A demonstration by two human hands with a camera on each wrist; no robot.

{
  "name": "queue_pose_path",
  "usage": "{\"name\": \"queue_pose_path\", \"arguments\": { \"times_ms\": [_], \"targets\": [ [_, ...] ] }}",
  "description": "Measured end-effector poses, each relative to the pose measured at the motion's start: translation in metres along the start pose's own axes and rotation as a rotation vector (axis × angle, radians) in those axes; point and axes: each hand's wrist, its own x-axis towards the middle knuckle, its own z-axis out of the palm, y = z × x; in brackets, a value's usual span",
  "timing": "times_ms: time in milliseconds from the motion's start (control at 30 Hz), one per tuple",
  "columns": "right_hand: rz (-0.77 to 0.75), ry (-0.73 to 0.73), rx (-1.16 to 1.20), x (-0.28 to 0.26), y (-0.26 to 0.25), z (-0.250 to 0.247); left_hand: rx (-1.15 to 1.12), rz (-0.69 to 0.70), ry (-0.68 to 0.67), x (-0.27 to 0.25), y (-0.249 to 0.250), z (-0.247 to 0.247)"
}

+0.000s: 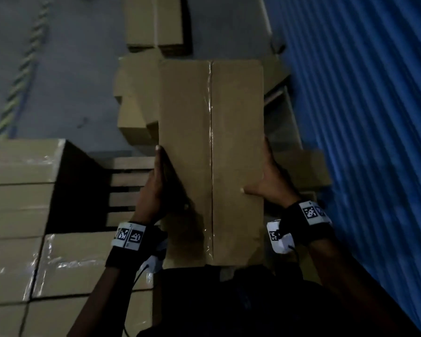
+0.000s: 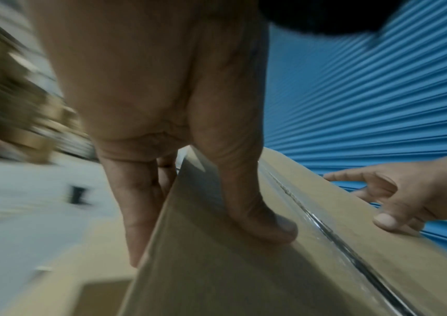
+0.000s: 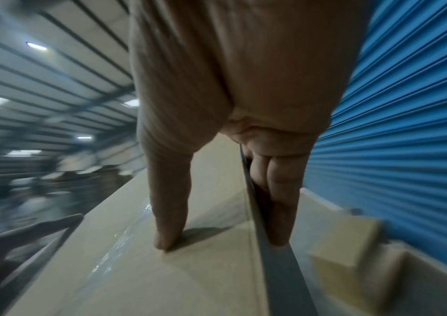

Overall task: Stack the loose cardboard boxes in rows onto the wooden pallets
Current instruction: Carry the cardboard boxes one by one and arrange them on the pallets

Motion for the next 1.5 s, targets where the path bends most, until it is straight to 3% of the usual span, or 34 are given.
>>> {"name": "queue_pose_path", "arguments": {
  "times_ms": [200, 433, 700, 933, 1133, 1500],
  "targets": [
    [-0.225, -0.175, -0.045, 0.045, -0.038, 0.003, -0.052, -0.237, 0.178, -0.048, 0.015, -0.025],
    [-0.518, -0.436, -0.033, 0.080, -0.073, 0.005, -0.140, -0.448, 0.487, -0.107, 0.034, -0.008],
    [-0.655, -0.710, -0.008, 0.100, -0.144, 0.062, -0.295, -0.649, 0.717, -0.142, 0.010, -0.004],
    [-0.630, -0.712, -0.161, 0.140, -0.191, 0.119, -0.389, -0.742, 0.720, -0.112, -0.051, -0.024],
    [-0.555, -0.719, -0.306, 0.182, -0.229, 0.161, -0.544, -0.792, 0.640, -0.068, -0.106, -0.049],
    [-0.476, -0.921, -0.422, 0.286, -0.280, 0.268, -0.666, -0.943, 0.609, 0.015, -0.202, -0.057]
  ]
}}
